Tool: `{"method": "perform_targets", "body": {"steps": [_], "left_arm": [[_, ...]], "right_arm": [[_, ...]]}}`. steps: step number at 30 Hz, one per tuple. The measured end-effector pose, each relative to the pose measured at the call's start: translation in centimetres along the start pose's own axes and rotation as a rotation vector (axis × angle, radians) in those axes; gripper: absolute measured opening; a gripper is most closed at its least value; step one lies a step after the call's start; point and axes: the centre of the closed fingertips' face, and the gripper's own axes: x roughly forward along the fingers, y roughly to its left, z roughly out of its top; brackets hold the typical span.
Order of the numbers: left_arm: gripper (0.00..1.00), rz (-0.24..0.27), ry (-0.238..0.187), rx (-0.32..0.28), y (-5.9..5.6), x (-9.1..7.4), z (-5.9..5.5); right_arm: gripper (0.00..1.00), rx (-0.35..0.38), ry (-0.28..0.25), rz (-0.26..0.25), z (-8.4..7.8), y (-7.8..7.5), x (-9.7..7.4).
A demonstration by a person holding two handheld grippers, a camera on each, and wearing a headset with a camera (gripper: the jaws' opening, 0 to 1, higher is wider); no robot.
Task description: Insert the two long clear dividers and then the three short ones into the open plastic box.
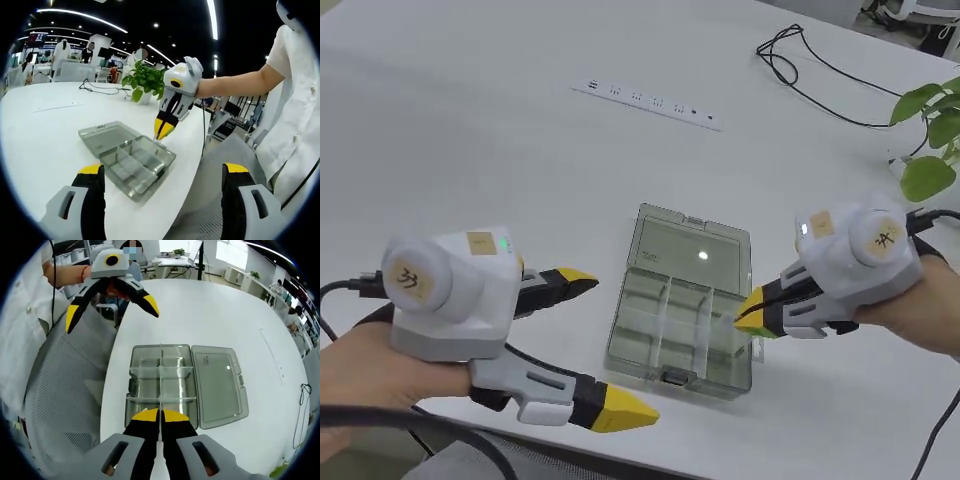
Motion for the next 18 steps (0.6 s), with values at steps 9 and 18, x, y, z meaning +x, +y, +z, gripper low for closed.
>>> {"method": "perform_targets", "body": {"steps": [9,18], "left_arm": [[0.99,0.002,-0.005,-0.001,0.09,-0.01,0.11],[0.98,0.005,-0.005,-0.002,0.07,-0.1,0.0]], "right_arm": [[0.03,0.022,-0.037,0.013,-0.28,-0.07,0.06],[0.03,0.018,-0.069,0.012,-0.18,-0.09,0.08]]}}
